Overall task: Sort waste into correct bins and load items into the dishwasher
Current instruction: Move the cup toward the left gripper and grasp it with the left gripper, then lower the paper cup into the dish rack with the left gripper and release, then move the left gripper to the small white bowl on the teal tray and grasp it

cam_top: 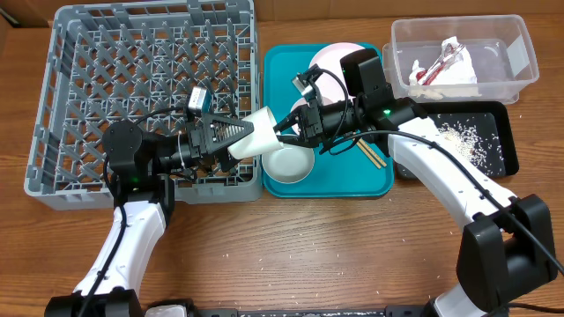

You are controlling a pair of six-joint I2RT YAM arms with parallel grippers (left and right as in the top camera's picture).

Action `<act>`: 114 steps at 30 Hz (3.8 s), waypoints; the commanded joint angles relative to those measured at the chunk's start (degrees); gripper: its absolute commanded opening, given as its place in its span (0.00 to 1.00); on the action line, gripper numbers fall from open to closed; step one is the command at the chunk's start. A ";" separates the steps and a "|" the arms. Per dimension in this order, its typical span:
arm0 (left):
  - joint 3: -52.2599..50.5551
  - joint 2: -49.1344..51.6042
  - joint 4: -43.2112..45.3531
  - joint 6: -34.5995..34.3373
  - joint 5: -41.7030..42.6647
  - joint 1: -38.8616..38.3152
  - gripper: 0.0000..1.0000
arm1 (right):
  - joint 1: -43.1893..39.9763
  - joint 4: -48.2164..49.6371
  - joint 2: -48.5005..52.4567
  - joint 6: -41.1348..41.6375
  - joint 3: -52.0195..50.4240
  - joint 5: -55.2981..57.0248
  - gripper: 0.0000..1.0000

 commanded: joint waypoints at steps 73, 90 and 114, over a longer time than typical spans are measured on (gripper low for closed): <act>46.51 20.13 -115.19 64.57 -80.98 -16.24 0.47 | -8.96 -24.20 1.25 -12.90 0.20 24.83 1.00; 47.52 25.66 -114.99 64.81 -80.94 -18.49 0.96 | -8.96 -24.92 0.83 -12.90 0.35 26.77 0.90; 67.12 32.20 -111.65 78.53 -82.38 -31.34 0.83 | -24.17 -46.49 -18.27 -12.90 4.37 52.96 0.97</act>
